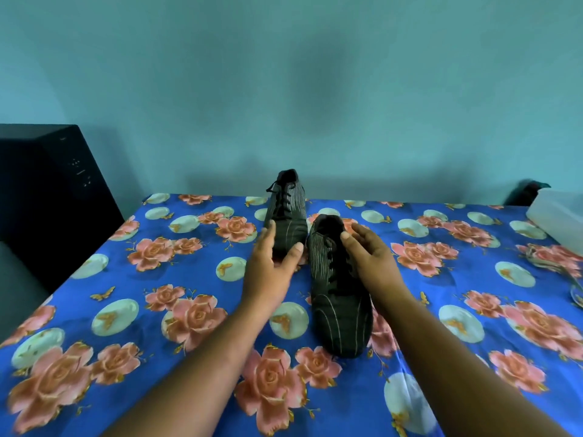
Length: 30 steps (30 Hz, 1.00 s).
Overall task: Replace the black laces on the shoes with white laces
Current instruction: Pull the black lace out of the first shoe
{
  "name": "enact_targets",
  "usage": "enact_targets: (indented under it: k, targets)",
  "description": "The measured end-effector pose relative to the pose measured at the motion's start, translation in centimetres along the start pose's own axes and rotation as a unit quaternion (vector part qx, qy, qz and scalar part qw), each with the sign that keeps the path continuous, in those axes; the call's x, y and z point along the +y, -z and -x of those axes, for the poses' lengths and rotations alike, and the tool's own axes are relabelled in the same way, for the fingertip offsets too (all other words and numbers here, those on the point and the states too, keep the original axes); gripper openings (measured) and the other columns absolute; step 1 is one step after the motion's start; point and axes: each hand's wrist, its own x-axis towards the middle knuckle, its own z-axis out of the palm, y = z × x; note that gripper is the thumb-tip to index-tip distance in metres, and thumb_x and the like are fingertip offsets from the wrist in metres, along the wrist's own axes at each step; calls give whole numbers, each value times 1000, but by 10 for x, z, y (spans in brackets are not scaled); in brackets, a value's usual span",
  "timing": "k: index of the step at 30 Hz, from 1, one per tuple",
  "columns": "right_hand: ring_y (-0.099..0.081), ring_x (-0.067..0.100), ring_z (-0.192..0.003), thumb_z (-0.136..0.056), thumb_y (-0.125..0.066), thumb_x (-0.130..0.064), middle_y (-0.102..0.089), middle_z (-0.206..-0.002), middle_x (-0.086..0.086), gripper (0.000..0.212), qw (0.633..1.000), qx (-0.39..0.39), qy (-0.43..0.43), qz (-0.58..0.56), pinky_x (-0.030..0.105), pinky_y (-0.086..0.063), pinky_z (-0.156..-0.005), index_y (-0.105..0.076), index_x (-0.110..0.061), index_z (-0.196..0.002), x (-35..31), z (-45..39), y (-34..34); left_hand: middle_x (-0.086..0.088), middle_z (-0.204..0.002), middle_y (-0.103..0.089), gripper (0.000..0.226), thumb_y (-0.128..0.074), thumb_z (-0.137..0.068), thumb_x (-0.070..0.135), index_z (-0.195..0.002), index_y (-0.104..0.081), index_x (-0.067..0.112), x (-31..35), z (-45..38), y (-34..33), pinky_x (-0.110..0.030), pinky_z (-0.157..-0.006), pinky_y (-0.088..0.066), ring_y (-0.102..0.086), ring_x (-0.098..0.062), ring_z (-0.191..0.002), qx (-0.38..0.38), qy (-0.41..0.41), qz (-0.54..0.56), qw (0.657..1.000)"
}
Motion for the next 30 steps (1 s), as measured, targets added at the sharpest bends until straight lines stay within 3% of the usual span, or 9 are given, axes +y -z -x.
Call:
enact_targets:
  k: [3,7,14,16,21,26,30]
  targets:
    - [-69,13,-112,-95,-70,-28,-71,-126,-5,40,999,-21,-13,-35,41,-54,-102,-61,-27,-135,9,15,4,0,-154,-49,71,-71,-93,43,-155,-37,33,7,35,-13,-34,-116,-39,-47,-11,-139,-73,-4,-1,997]
    - [-73,17,-104,-97,-66,-18,-76,-112,-2,36,998,-23,-9,-49,45,-56,-98,-63,-21,-134,8,37,2,2,-160,-40,61,-65,-99,26,-154,-40,23,14,53,-26,-36,-123,-30,-35,-10,-148,-110,-16,-7,994]
    - [-74,22,-103,-96,-67,-18,-77,-111,1,37,996,-44,-29,-72,47,-57,-96,-63,-23,-132,13,83,11,4,-149,-54,55,-64,-99,12,-151,-46,19,26,100,-11,-35,-116,-40,-51,-8,-136,-122,17,80,989]
    - [-74,21,-103,-95,-69,-19,-77,-110,1,39,995,-46,-20,-85,45,-58,-95,-63,-24,-133,17,98,12,5,-147,-56,55,-64,-99,14,-151,-46,21,25,116,-5,-37,-116,-42,-53,-7,-134,-125,17,93,988]
    - [-71,13,-107,-69,-75,-59,-75,-113,-9,61,999,-29,-12,-18,44,-56,-97,-61,-46,-127,28,111,10,5,-148,-55,55,-64,-100,18,-152,-46,22,25,133,-1,-36,-115,-43,-53,-6,-134,-121,22,103,987]
    - [-70,1,-88,-93,-66,-52,-74,-103,-12,27,993,42,36,105,28,-56,-79,-70,-32,-111,6,104,17,4,-125,-69,49,-67,-93,48,-138,-58,33,31,106,4,-44,-102,-52,-68,-12,-110,-80,23,19,996]
    - [-67,-2,-89,-95,-65,-48,-71,-103,-18,28,981,38,65,177,20,-51,-70,-71,-32,-116,-3,88,16,6,-133,-65,54,-67,-92,52,-141,-58,32,37,73,1,-40,-105,-50,-60,-15,-124,-82,18,-78,993]
